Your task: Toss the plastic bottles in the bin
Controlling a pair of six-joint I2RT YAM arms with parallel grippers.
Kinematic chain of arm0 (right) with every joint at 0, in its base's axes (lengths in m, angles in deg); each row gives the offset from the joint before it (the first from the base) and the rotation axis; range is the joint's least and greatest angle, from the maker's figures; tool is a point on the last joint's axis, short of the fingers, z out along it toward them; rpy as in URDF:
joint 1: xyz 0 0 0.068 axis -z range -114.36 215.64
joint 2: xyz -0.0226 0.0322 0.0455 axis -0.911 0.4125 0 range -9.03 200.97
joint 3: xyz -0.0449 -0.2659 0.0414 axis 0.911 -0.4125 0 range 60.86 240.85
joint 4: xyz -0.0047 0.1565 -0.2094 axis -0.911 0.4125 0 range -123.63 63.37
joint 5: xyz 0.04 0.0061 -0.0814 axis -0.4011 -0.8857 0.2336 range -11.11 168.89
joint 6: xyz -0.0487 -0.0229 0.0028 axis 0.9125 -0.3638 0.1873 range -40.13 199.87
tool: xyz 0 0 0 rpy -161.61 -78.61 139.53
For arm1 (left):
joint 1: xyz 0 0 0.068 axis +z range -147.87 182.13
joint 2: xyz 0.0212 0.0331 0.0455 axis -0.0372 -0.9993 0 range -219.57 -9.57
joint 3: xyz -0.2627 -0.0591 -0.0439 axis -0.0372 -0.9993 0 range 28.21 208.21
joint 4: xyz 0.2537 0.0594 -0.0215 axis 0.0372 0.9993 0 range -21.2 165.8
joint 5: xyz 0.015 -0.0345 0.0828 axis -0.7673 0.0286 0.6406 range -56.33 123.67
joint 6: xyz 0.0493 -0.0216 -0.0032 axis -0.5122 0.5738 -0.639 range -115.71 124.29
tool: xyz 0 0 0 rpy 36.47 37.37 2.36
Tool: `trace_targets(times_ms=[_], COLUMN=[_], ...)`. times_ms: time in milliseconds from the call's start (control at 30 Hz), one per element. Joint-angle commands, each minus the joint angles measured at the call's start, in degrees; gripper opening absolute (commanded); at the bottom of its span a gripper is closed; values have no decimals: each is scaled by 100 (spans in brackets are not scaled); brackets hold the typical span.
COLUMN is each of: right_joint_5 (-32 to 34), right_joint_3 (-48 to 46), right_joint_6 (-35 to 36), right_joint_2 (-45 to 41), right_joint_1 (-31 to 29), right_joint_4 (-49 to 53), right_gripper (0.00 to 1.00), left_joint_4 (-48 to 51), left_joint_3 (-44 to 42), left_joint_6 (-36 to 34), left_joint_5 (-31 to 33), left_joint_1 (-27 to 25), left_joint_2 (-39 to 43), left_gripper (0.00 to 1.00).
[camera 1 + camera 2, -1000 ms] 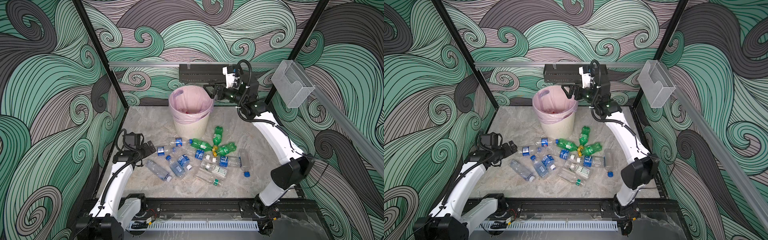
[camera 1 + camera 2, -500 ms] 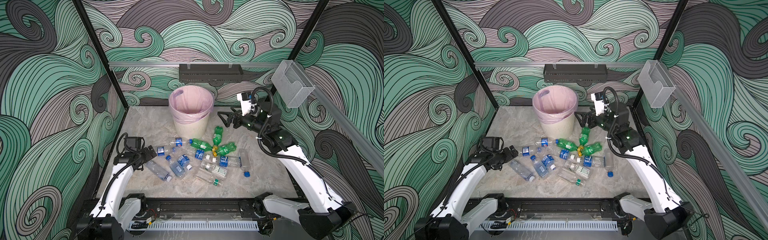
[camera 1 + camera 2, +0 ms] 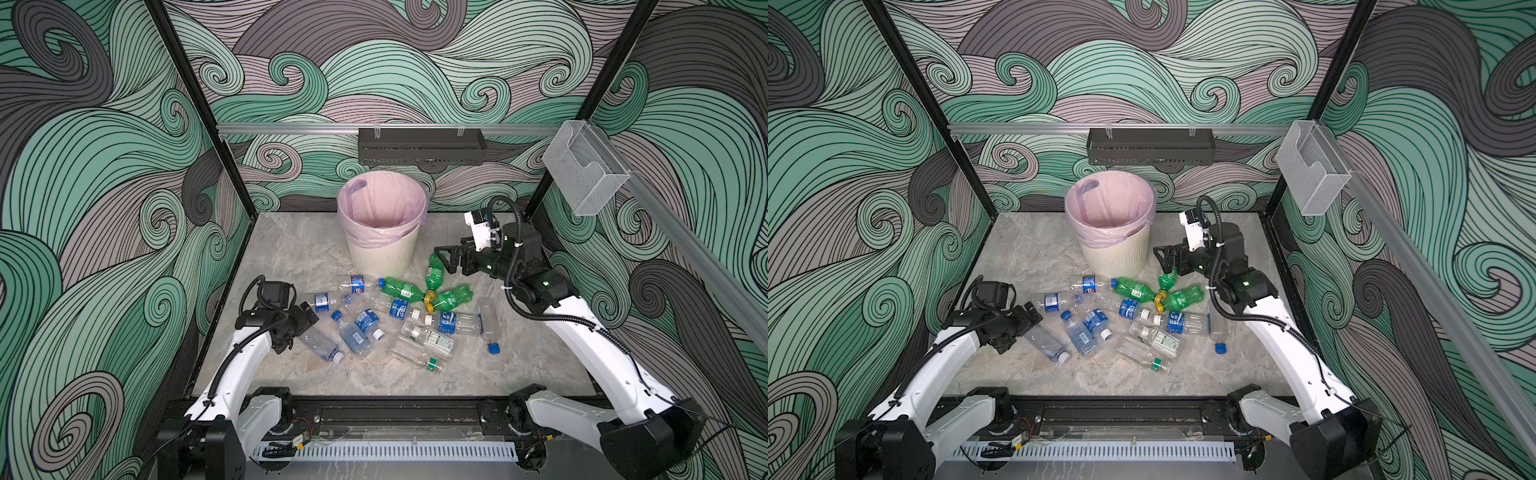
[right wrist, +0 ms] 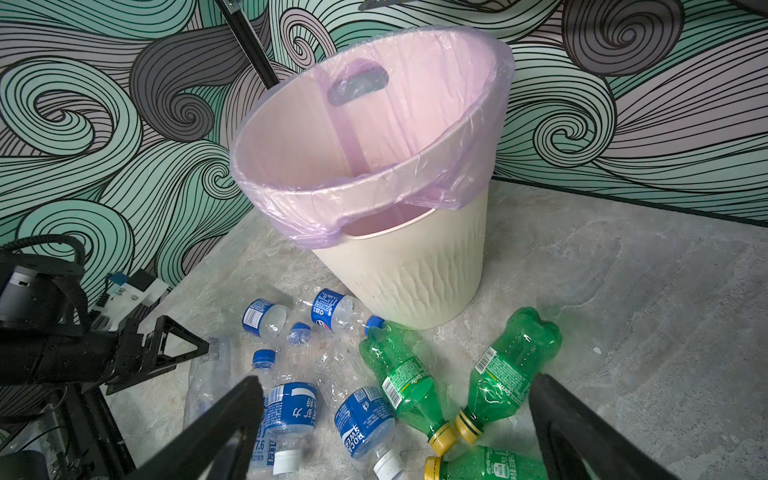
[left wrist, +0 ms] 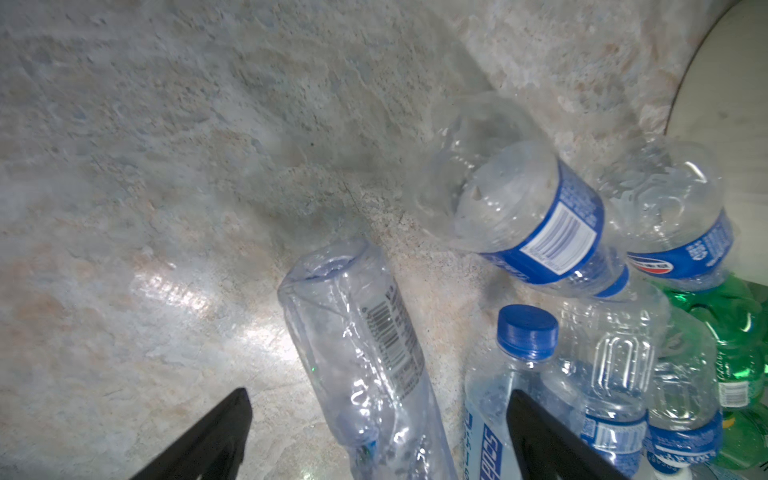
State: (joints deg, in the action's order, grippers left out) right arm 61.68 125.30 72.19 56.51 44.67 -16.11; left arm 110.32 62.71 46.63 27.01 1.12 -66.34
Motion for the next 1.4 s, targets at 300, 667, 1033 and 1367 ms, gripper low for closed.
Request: trace_targets(times_ms=[300,667,1033,1367], right_joint_5=[57,183,165,147], right_joint_3=[-200,-337,-710,-959], right_joint_6=[65,55,-280,-452], right_joint_2=[96,70,23,-103], right_joint_1=[37,111,493,834], right_joint_4=[-265,-381,-671,-645], right_gripper=[100,100,100,100], left_joint_4=[-395,-867,-575,-383], left_joint_3=[-197,-444,-344,-154], left_joint_6=[587,777,691,249], left_joint_5=[-64,7,326,146], left_joint_1=[-639,-874,-909,-917], left_joint_2=[-513,-1128,-969,-401], left_gripper=[96,80,56,47])
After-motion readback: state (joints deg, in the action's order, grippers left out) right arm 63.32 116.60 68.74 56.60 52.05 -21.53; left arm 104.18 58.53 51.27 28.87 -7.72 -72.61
